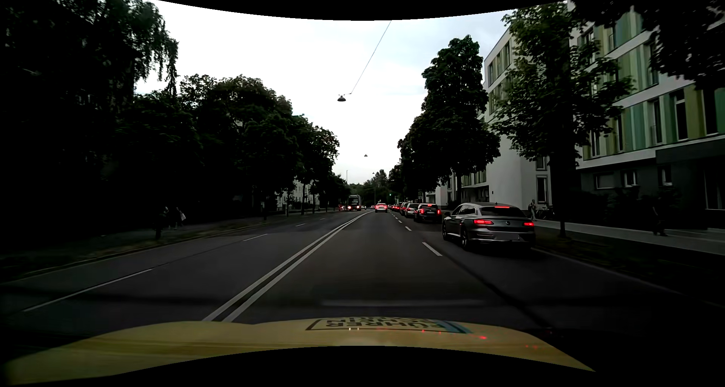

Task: Follow the waypoints while adhering to traffic rules and regulations

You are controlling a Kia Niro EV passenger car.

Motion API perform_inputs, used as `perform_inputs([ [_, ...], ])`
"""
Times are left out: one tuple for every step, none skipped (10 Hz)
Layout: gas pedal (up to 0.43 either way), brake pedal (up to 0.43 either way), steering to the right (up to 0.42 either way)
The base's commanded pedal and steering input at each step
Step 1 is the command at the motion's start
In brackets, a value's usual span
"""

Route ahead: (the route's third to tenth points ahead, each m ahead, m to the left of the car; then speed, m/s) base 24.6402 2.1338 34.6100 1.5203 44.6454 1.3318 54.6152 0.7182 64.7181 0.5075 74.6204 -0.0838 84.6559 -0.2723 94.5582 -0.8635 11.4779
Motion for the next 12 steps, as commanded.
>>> perform_inputs([
  [0.000,0.000,0.004],
  [0.000,0.000,0.004],
  [0.000,0.000,0.004],
  [0.000,0.000,0.004],
  [0.000,0.000,0.004],
  [0.000,0.000,0.004],
  [0.000,0.000,0.004],
  [0.000,0.000,0.004],
  [0.000,0.000,0.004],
  [0.000,0.000,0.004],
  [0.000,0.000,0.003],
  [0.000,0.000,0.004],
])
